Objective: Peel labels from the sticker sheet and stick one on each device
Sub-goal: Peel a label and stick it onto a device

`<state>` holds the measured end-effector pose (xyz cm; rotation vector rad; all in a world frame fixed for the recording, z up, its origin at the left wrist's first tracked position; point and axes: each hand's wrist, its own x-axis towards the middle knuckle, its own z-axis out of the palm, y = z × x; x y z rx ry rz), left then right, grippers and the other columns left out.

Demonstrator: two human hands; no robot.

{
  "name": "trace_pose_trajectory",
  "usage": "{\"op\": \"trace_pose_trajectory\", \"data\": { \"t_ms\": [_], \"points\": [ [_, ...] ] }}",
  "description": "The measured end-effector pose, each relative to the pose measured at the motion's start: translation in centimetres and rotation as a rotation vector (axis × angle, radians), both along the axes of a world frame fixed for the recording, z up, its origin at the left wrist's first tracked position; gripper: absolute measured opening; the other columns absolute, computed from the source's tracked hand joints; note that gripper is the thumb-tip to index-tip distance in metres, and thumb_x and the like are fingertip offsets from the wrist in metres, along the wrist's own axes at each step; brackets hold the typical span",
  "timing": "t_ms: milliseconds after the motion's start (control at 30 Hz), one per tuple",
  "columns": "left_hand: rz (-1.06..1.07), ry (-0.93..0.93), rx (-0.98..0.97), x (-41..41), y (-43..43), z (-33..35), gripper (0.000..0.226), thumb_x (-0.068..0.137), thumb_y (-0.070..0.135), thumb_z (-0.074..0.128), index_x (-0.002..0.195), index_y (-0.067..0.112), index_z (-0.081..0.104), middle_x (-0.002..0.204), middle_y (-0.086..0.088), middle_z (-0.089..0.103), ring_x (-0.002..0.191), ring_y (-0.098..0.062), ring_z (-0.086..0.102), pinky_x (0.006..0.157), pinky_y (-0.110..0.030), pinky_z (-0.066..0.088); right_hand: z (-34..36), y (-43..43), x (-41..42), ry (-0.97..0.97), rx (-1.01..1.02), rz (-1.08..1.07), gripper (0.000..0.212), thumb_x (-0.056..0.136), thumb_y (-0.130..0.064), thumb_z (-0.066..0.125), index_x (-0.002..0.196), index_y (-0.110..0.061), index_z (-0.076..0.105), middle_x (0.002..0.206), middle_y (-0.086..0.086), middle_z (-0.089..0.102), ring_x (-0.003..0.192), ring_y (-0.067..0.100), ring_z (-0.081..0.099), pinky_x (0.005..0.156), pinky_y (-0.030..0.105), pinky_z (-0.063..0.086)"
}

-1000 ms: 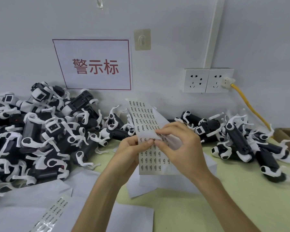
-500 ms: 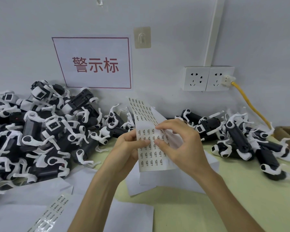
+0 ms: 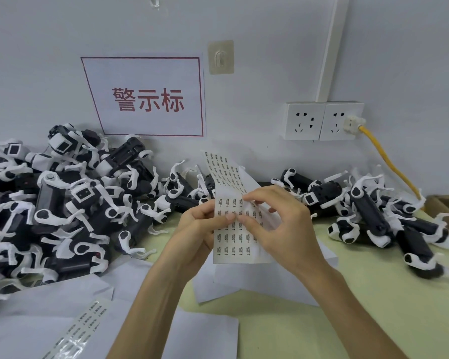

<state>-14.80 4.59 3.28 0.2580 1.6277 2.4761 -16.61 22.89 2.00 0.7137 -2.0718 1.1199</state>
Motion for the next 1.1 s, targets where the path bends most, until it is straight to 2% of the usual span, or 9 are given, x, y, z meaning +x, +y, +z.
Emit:
{"op": "trace_pose_trajectory", "data": {
  "t_ms": [200, 400, 467, 567, 667, 733, 833, 1000, 1100],
  "points": [
    [-0.007, 0.016, -0.032, -0.1, -0.2, -0.1, 0.038, 0.081, 0.006, 0.072, 0.118, 0.009, 0.074, 0.115, -0.018, 0.074, 0.095, -0.026, 0.074, 0.081, -0.041, 0.061, 0.0, -0.1, 0.0, 0.005, 0.004, -0.004, 0.020, 0.081, -0.023, 0.084, 0.099, -0.019, 0.074, 0.097, -0.010, 0.069, 0.093, 0.004, 0.063, 0.080, 0.012, 0.043],
    [-0.019, 0.048, -0.100, 0.1, -0.2, 0.2, 0.036, 0.088, 0.005, 0.073, 0.123, 0.005, 0.071, 0.120, -0.024, 0.071, 0.103, -0.032, 0.072, 0.087, -0.047, 0.060, 0.0, 0.5, -0.3, 0.020, 0.008, -0.016, 0.015, 0.080, -0.022, 0.084, 0.092, -0.018, 0.075, 0.092, -0.010, 0.071, 0.083, 0.003, 0.065, 0.072, 0.008, 0.041],
    [0.014, 0.046, -0.127, 0.1, -0.1, 0.2, 0.039, 0.085, 0.006, 0.070, 0.124, 0.003, 0.069, 0.119, -0.027, 0.071, 0.105, -0.036, 0.070, 0.089, -0.048, 0.058, 0.0, 0.6, -0.4, 0.032, 0.010, -0.013, 0.014, 0.079, -0.020, 0.085, 0.089, -0.016, 0.076, 0.090, -0.008, 0.072, 0.079, 0.006, 0.067, 0.069, 0.015, 0.047],
    [0.110, 0.048, -0.158, 0.0, 0.2, 0.2, 0.043, 0.078, 0.008, 0.074, 0.120, 0.000, 0.068, 0.111, -0.030, 0.072, 0.100, -0.040, 0.071, 0.084, -0.046, 0.059, -0.1, 0.4, -0.4, 0.055, 0.015, 0.008, 0.008, 0.081, -0.015, 0.083, 0.085, -0.012, 0.077, 0.086, -0.005, 0.074, 0.076, 0.013, 0.070, 0.065, 0.037, 0.056],
    [0.167, 0.071, -0.182, 0.0, 0.4, 0.2, 0.038, 0.075, 0.011, 0.078, 0.112, 0.002, 0.073, 0.101, -0.026, 0.076, 0.089, -0.036, 0.075, 0.073, -0.040, 0.063, -0.1, 0.4, -0.3, 0.057, 0.015, 0.058, 0.001, 0.085, -0.012, 0.078, 0.085, -0.011, 0.078, 0.085, -0.004, 0.075, 0.074, 0.015, 0.071, 0.061, 0.043, 0.057],
    [0.188, 0.080, -0.194, 0.0, 0.4, 0.1, 0.036, 0.074, 0.014, 0.080, 0.108, 0.003, 0.075, 0.098, -0.023, 0.077, 0.085, -0.033, 0.076, 0.068, -0.036, 0.062, -0.1, 0.3, -0.2, 0.039, 0.018, 0.064, 0.003, 0.088, -0.013, 0.076, 0.087, -0.012, 0.078, 0.085, -0.005, 0.074, 0.073, 0.014, 0.069, 0.059, 0.042, 0.056],
    [0.210, 0.098, -0.196, -0.1, 0.4, -0.3, 0.034, 0.075, 0.017, 0.080, 0.106, 0.002, 0.075, 0.100, -0.022, 0.077, 0.088, -0.033, 0.076, 0.073, -0.038, 0.063, -0.1, 0.1, -0.1, 0.014, 0.031, 0.056, 0.005, 0.091, -0.012, 0.073, 0.089, -0.013, 0.078, 0.086, -0.007, 0.073, 0.075, 0.011, 0.067, 0.062, 0.038, 0.055],
    [0.196, 0.102, -0.109, -0.2, 0.2, -0.8, 0.033, 0.083, 0.007, 0.071, 0.116, 0.002, 0.068, 0.106, -0.021, 0.075, 0.090, -0.031, 0.073, 0.075, -0.041, 0.061, 0.2, 0.0, -0.2, -0.140, -0.083, 0.103, 0.012, 0.091, -0.018, 0.074, 0.102, -0.018, 0.078, 0.099, -0.012, 0.072, 0.089, 0.007, 0.068, 0.077, 0.011, 0.046],
    [0.181, 0.126, -0.081, -0.4, 0.2, -0.8, 0.036, 0.080, 0.004, 0.070, 0.116, 0.005, 0.068, 0.103, -0.018, 0.076, 0.087, -0.028, 0.074, 0.073, -0.039, 0.062, 0.3, -0.2, -0.1, -0.134, -0.107, 0.080, 0.015, 0.086, -0.024, 0.076, 0.102, -0.024, 0.077, 0.098, -0.014, 0.071, 0.088, 0.009, 0.068, 0.075, 0.011, 0.045]
  ]
}}
